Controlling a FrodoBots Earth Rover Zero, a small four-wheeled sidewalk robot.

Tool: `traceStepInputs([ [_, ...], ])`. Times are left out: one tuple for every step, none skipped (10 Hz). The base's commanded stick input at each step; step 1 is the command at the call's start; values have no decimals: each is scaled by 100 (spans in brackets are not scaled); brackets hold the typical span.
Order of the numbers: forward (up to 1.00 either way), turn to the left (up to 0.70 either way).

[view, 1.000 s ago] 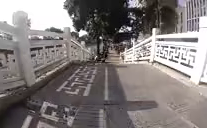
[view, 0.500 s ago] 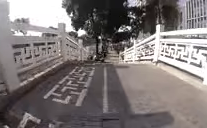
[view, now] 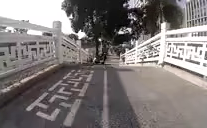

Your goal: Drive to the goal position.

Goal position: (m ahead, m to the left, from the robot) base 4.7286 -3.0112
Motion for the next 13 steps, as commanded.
traceStepInputs([
  [70,0],
  [70,0],
  [70,0],
  [70,0],
  [70,0],
  [70,0],
  [70,0],
  [70,0],
  [70,0],
  [70,0],
  [70,0],
  [70,0],
  [70,0],
])
